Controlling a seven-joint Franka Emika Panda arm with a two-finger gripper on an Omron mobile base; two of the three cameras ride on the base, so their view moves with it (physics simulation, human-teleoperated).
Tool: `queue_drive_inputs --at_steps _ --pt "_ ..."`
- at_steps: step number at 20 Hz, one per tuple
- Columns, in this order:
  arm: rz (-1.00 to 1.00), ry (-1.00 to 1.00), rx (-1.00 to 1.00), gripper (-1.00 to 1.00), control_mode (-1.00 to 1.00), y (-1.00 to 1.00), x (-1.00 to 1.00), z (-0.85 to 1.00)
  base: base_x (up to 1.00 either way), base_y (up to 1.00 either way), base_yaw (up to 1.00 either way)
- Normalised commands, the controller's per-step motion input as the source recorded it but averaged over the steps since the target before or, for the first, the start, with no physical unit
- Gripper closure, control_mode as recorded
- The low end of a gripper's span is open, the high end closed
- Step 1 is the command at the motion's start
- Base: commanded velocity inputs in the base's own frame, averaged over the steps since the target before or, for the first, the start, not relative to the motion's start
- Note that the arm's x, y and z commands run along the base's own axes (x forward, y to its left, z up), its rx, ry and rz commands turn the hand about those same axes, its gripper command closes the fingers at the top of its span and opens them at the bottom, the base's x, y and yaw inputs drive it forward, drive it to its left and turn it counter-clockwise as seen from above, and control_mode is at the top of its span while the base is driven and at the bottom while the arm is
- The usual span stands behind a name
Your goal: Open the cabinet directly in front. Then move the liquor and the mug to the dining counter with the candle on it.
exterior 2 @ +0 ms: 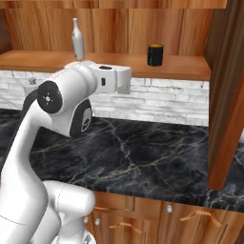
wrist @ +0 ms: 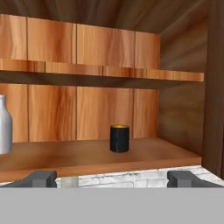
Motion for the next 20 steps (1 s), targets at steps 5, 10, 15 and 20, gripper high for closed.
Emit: queue_drive_inputs --at_steps 5,10,15,20 --pt "-0.03 0.08 0.0 -1.0 -1.0 -0.1 0.47 0.0 0.0 0.0 0.0" --pt "-0.07 0.11 0.0 -1.0 -1.0 -0.08 0.24 0.0 0.0 0.0 0.0" --pt "-0.09 0.17 0.02 -1.0 -1.0 -0.14 0.03 0.0 0.0 0.0 0.0" --pt "-0.04 0.16 0.0 -1.0 -1.0 -0.03 0.0 0.0 0.0 0.0 0.0"
